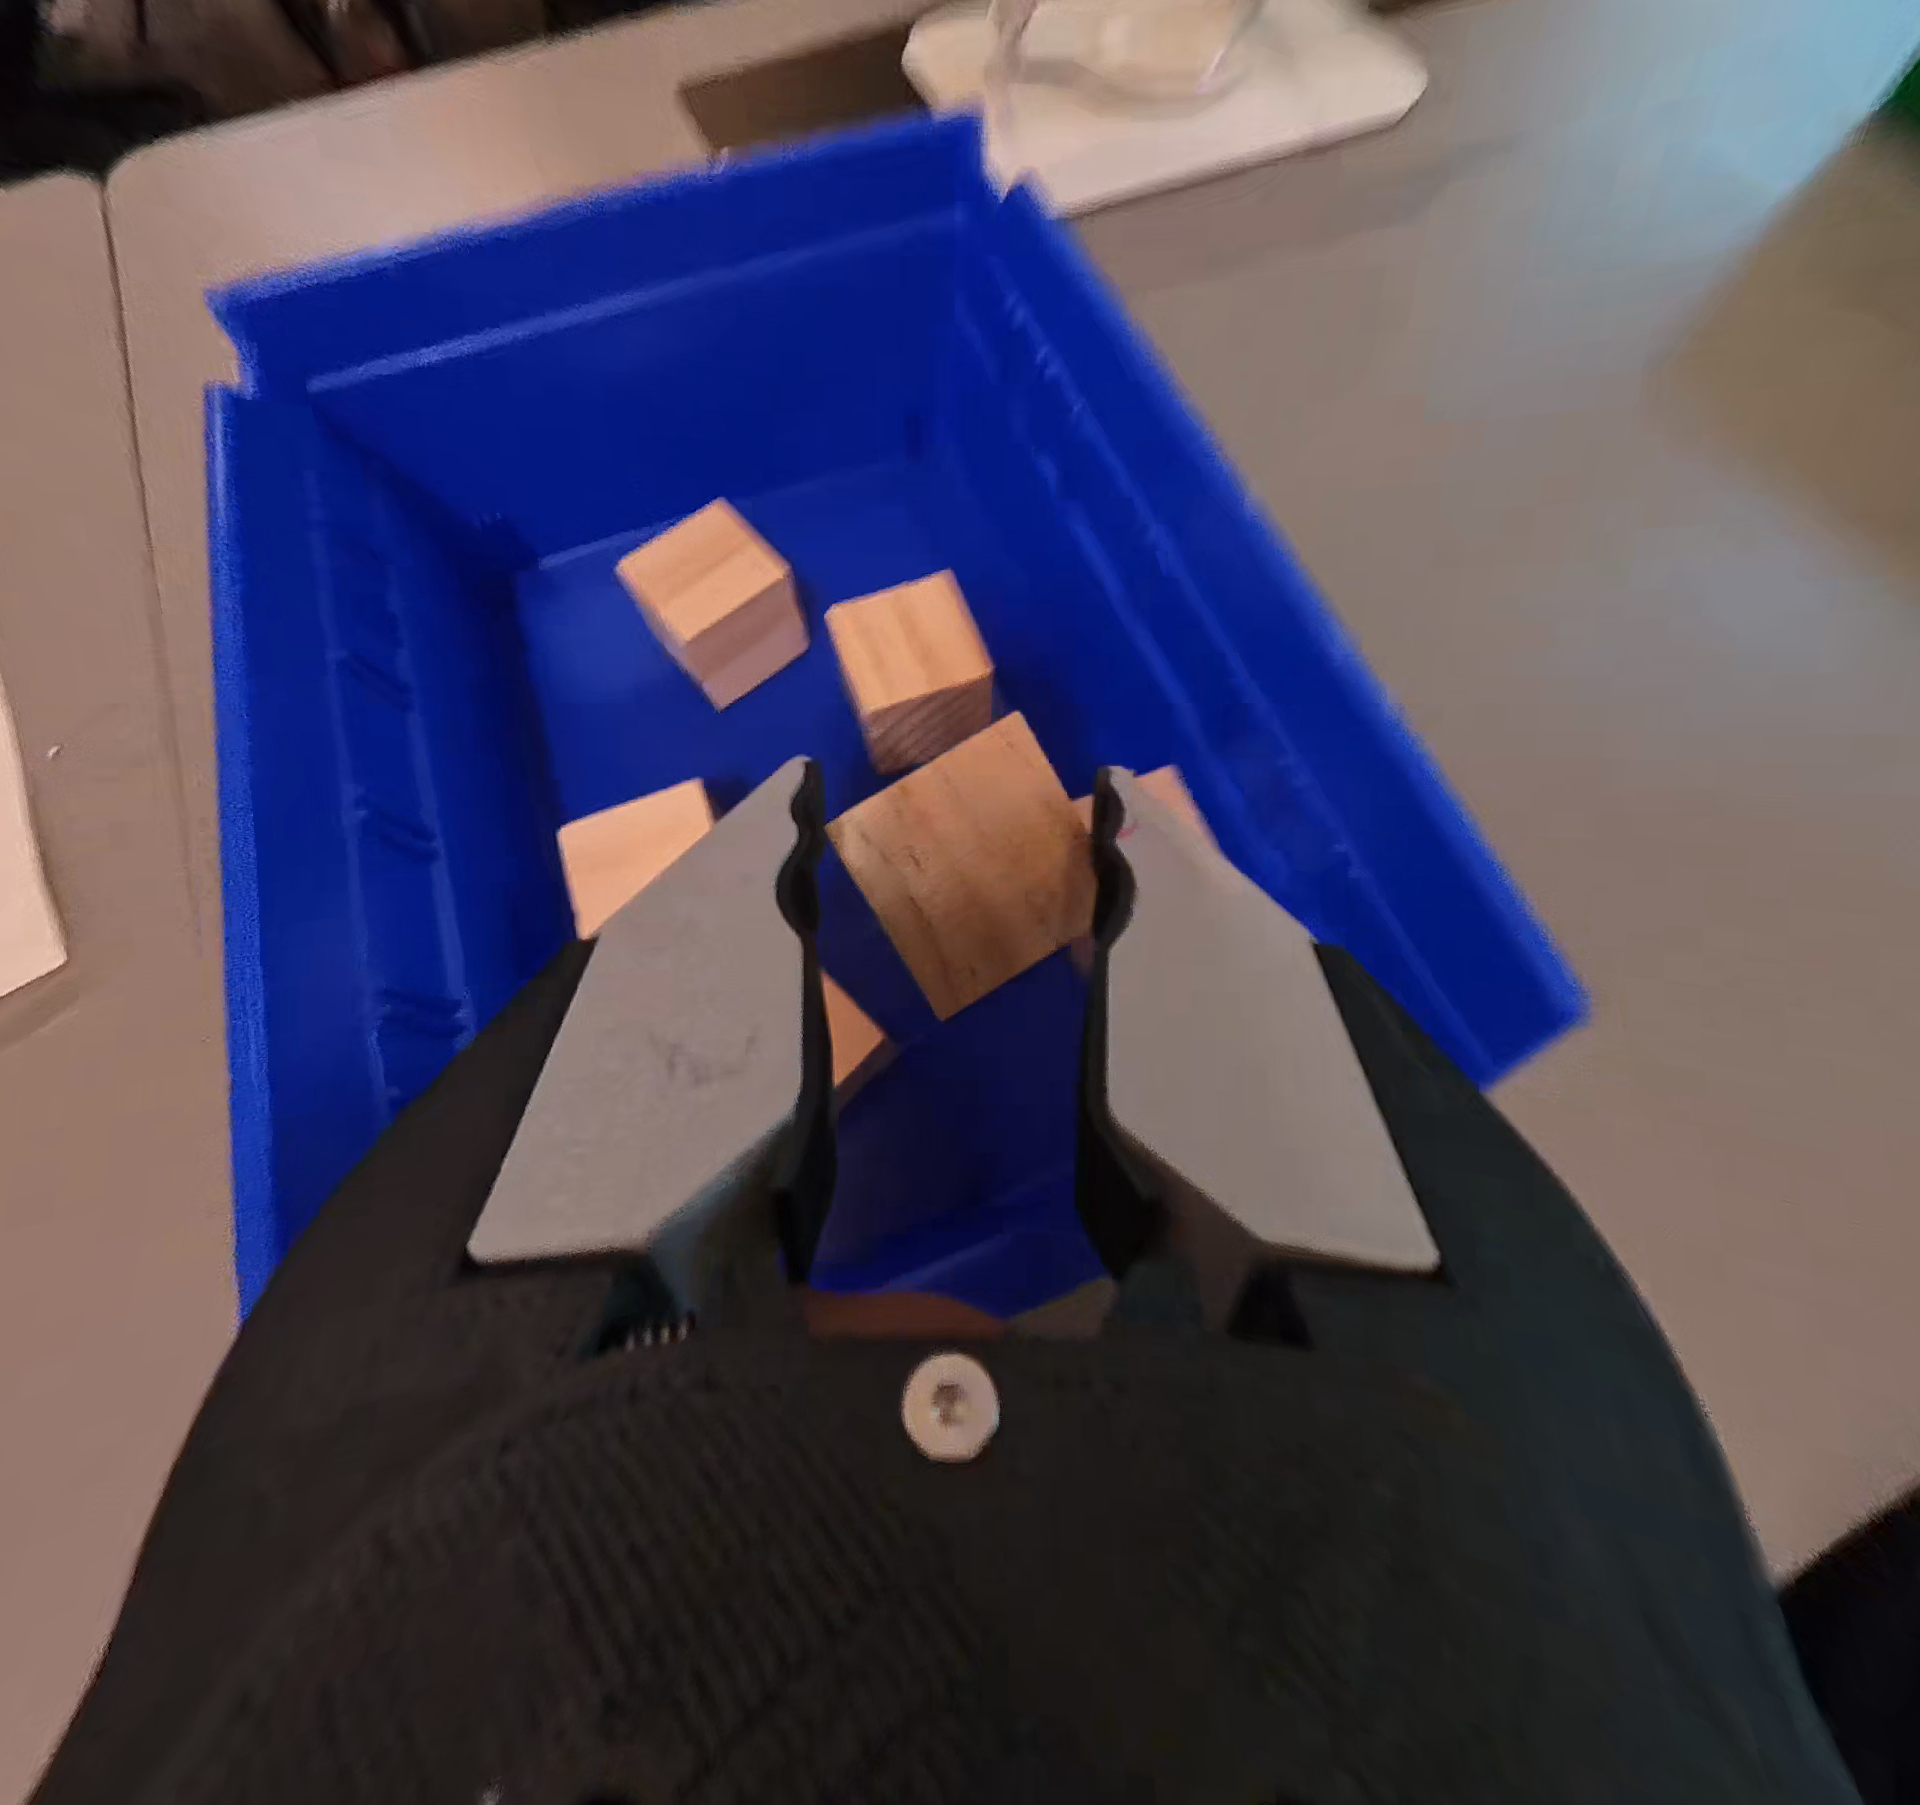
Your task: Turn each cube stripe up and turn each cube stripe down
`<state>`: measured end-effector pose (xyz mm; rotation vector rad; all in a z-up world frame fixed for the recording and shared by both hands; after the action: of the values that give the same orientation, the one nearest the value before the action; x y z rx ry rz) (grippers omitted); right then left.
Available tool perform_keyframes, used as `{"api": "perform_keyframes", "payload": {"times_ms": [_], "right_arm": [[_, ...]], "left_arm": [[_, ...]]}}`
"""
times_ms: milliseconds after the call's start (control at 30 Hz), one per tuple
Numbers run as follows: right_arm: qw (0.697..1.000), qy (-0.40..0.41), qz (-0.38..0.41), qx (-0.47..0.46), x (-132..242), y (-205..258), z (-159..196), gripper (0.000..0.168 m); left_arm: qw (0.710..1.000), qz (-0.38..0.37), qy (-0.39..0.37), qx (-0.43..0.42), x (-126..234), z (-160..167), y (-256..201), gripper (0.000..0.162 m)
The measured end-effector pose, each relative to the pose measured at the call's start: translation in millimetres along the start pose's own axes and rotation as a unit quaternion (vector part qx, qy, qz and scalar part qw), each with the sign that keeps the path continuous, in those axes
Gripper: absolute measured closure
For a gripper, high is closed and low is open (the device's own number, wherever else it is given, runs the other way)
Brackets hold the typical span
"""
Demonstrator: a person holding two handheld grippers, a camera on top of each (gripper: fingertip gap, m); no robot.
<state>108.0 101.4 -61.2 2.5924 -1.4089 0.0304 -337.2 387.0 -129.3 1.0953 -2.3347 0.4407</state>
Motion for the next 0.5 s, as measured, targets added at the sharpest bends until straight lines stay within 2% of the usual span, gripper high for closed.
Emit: {"api": "perform_keyframes", "payload": {"times_ms": [100, 200, 267, 333, 433, 467, 500], "right_arm": [[0.999, 0.024, -0.023, -0.010, -24, 7, 13, 0.127], [0.993, 0.070, -0.087, -0.027, -63, 29, 37, 0.123], [0.979, 0.090, -0.172, -0.060, -87, 54, 52, 0.122], [0.955, 0.092, -0.261, -0.112, -103, 78, 62, 0.118], [0.909, 0.087, -0.364, -0.184, -111, 107, 66, 0.109], [0.894, 0.084, -0.392, -0.200, -110, 115, 65, 0.107], [0.881, 0.080, -0.415, -0.210, -108, 122, 63, 0.106]], "left_arm": [[0.990, 0.104, -0.093, 0.021, 27, -7, -20, 0.112], [0.950, 0.255, -0.175, 0.035, 60, -11, -60, 0.112], [0.908, 0.354, -0.224, 0.012, 85, -11, -96, 0.113], [0.859, 0.422, -0.286, -0.052, 111, -4, -135, 0.113], [0.765, 0.462, -0.413, -0.178, 143, 19, -188, 0.113], [0.740, 0.460, -0.440, -0.215, 149, 28, -203, 0.113], [0.730, 0.454, -0.450, -0.242, 152, 34, -215, 0.113]]}}
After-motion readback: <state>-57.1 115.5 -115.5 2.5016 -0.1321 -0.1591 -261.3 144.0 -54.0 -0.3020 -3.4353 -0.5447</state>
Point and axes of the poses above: each gripper's, where its closed fingertips meet, x back along the fingers, z out of its underside, y = z × x across the jaws, the point moved 9 cm from there along x, back along the fingers, and after that the axes turned 6 degrees about x, right-handed, at the moved point
